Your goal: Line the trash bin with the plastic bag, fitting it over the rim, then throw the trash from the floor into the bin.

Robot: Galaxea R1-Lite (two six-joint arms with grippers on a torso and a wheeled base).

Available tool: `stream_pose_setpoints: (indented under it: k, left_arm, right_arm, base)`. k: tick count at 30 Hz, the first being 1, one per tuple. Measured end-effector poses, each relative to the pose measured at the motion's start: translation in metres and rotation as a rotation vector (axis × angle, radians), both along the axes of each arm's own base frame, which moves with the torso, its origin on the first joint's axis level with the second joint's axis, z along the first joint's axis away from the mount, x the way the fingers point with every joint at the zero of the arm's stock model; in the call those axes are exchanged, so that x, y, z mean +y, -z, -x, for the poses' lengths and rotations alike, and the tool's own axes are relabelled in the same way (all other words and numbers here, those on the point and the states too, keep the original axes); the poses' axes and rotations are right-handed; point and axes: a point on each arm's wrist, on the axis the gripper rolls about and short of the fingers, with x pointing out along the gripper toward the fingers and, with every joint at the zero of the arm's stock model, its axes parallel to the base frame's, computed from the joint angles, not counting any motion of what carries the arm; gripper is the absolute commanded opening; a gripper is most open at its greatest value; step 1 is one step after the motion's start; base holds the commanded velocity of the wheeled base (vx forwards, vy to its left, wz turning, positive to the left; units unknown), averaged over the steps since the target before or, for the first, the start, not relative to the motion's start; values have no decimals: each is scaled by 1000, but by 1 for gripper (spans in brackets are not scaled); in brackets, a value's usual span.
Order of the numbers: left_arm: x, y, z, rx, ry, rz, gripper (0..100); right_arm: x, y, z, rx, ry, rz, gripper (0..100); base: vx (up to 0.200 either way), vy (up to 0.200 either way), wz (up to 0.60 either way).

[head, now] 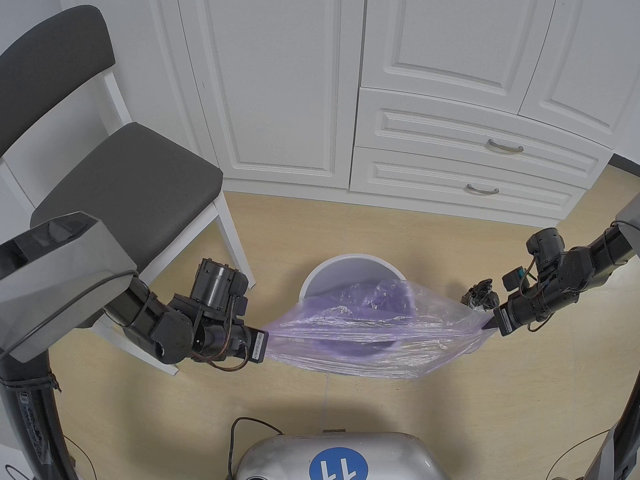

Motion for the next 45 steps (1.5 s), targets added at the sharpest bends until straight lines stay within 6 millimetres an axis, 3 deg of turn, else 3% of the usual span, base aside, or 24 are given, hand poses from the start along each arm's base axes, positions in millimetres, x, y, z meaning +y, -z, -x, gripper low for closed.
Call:
stream_pose_setpoints:
  k: [5,11,20,29,30,38,45]
  left_arm:
    - [7,-1,24,53,14,-23,0]
    - [10,-1,31,61,15,-25,0]
    - [0,23,16,-13,13,6,0]
    - [-6,50,1,-37,-19,38,0]
    - [-6,51,1,-37,-23,42,0]
    - [-7,38,-4,-121,-59,121,0]
    - [-6,21,-4,-164,-75,162,0]
  right_arm:
    - [-7,7,5,43,-55,42,0]
    - [-9,15,9,66,-86,67,0]
    - [-3,42,2,118,-96,148,0]
    - [0,57,-15,-4,-20,128,0]
    - [0,58,-15,-22,-13,125,100]
    - [-5,62,-5,-145,-16,146,100]
    - [-32,53,10,-262,-173,158,100]
  base:
    - [0,0,0]
    - [0,0,0]
    - [0,0,0]
    - [0,0,0]
    - [0,0,0]
    - [0,0,0]
    - [0,0,0]
